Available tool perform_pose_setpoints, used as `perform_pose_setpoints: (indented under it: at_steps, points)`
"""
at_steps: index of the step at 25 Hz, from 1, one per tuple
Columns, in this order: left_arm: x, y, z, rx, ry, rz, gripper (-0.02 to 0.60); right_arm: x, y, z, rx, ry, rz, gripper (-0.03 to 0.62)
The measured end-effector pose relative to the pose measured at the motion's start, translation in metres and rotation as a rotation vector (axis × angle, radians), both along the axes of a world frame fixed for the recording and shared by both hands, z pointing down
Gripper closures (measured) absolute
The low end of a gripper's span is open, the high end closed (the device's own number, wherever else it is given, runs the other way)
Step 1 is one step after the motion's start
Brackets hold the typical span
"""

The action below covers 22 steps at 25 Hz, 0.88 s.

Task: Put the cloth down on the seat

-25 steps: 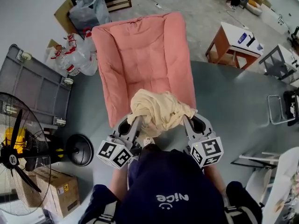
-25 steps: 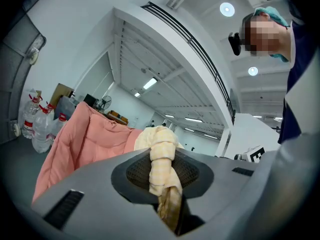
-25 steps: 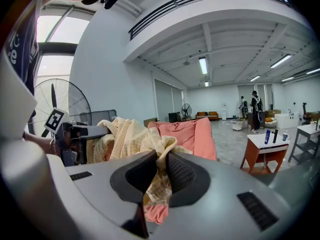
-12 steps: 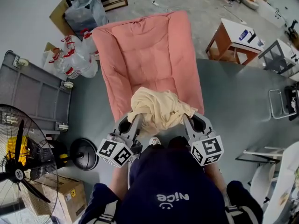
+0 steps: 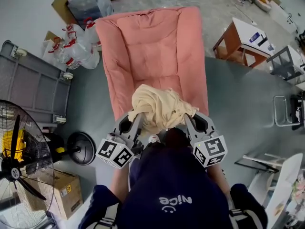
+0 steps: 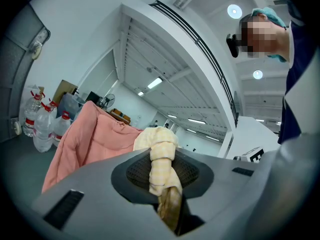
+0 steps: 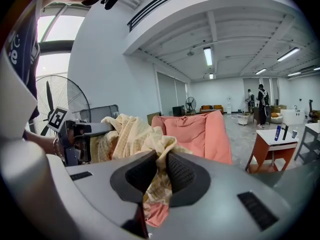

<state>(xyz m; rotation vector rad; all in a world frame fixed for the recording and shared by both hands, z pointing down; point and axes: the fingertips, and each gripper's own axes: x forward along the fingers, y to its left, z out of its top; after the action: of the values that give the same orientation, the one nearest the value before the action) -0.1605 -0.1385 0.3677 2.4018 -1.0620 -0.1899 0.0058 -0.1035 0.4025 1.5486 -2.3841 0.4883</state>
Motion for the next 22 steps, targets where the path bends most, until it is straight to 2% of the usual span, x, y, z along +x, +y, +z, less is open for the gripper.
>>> perform_pose_setpoints:
  at_steps: [8,17,22]
  points:
    - [0.011,-0.035,-0.005,-0.001,-0.019,-0.054,0.491,0.015,-0.05,-0.007,0.008,0.006,-0.054,0.516]
    - [0.034,-0.082,-0.001,-0.025,0.01,-0.121,0.491,0.037,-0.101,-0.013,0.033,-0.012,-0.058,0.516]
    - [0.048,-0.108,0.005,-0.037,0.009,-0.127,0.49,0.049,-0.125,-0.006,0.014,-0.025,-0.059,0.516]
